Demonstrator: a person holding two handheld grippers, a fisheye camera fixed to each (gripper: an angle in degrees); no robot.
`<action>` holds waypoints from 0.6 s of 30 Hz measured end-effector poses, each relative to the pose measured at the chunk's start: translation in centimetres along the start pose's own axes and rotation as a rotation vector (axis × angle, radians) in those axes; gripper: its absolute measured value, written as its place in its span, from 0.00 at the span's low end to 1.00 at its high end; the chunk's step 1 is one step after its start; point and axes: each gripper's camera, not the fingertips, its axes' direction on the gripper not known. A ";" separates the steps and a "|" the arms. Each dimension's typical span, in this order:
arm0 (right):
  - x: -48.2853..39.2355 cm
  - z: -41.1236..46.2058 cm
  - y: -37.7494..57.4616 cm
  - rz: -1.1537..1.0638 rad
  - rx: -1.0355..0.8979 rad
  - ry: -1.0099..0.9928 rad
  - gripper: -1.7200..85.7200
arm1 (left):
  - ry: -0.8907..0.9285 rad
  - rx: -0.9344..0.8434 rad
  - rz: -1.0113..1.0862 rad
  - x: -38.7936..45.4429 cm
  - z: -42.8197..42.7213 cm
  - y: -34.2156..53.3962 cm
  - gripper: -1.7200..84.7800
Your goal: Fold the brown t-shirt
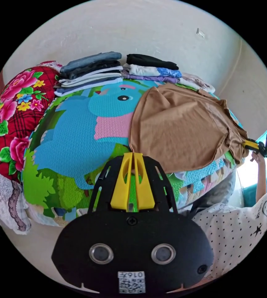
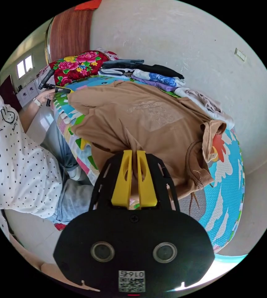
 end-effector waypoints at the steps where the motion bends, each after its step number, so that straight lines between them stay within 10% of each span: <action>1: 0.0 -0.5 0.3 -0.006 -0.002 -0.003 0.04 | 0.025 -0.028 0.025 0.1 0.0 0.4 0.01; 11: 3.8 -3.8 2.1 -0.038 -0.199 -0.359 0.08 | 0.383 -0.075 0.229 2.2 -1.3 6.7 0.01; 18: 4.2 -9.5 -11.8 -0.083 0.291 -0.228 0.13 | 0.509 0.026 0.246 2.9 -0.7 7.9 0.01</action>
